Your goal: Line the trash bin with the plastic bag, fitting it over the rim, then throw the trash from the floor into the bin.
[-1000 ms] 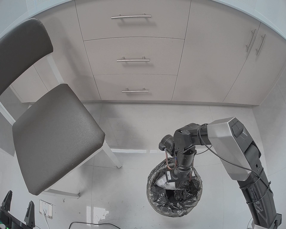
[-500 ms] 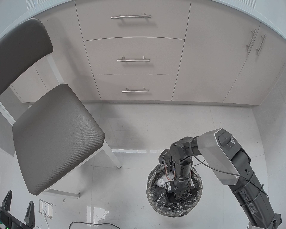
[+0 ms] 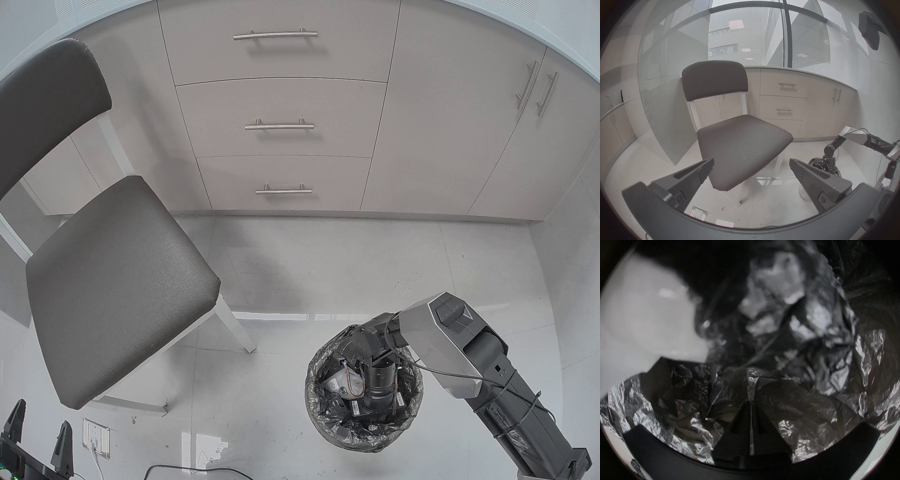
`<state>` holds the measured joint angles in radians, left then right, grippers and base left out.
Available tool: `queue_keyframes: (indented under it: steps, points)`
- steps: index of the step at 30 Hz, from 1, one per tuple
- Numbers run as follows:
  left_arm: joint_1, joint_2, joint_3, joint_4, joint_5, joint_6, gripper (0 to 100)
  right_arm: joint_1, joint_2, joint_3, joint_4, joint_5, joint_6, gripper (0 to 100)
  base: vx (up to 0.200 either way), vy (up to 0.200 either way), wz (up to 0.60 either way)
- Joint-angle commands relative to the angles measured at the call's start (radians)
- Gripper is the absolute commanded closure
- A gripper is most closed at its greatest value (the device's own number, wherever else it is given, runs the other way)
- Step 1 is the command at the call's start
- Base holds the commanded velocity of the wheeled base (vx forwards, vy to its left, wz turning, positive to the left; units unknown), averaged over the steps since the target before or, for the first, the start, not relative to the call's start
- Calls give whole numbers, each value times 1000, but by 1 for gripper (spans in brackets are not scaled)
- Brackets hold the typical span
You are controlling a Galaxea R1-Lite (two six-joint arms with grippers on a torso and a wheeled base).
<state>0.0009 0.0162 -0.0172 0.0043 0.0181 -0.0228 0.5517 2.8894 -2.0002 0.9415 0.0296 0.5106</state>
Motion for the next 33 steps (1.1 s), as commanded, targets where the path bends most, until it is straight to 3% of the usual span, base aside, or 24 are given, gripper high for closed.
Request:
queue_keyframes:
  steps: [1,16,33]
  points:
    - [1,-16,17,0,0,0,0,-4,1,0,-13,0,-1,100,0,0,0]
    - [1,-16,17,0,0,0,0,45,54,0,-41,-34,-9,100,0,0,0]
    - [1,-16,17,0,0,0,0,37,64,0,-40,-37,-11,100,0,0,0]
